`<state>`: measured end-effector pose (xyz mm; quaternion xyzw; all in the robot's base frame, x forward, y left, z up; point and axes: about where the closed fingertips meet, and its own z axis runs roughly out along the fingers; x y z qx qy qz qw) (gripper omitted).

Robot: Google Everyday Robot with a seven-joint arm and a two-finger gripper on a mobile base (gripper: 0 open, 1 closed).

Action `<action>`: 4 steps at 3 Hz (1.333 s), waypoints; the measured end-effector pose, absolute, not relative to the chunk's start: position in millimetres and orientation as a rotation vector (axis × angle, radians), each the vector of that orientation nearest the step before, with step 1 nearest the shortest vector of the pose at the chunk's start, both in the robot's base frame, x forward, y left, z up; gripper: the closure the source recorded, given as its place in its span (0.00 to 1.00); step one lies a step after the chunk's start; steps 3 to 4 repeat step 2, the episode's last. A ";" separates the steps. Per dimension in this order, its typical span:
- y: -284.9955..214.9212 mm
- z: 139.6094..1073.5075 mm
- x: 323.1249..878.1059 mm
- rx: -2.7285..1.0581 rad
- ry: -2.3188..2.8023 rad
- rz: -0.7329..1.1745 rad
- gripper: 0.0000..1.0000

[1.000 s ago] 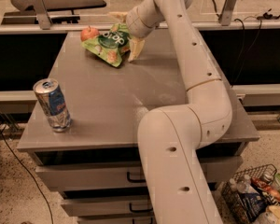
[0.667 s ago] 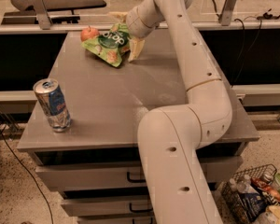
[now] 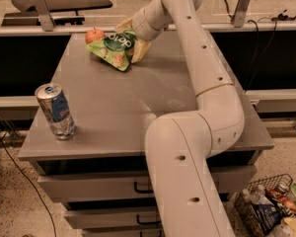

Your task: Move green rice chip bag near apple

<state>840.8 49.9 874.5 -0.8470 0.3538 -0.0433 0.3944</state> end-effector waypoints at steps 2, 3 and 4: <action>53.1 877.4 840.0 -2.149 0.897 -0.106 0.00; 53.1 877.4 840.0 -2.149 0.897 -0.106 0.00; 53.1 877.4 840.0 -2.149 0.897 -0.106 0.00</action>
Offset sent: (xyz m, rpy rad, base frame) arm 0.0008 0.0027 -0.0030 0.0004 0.0027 0.0020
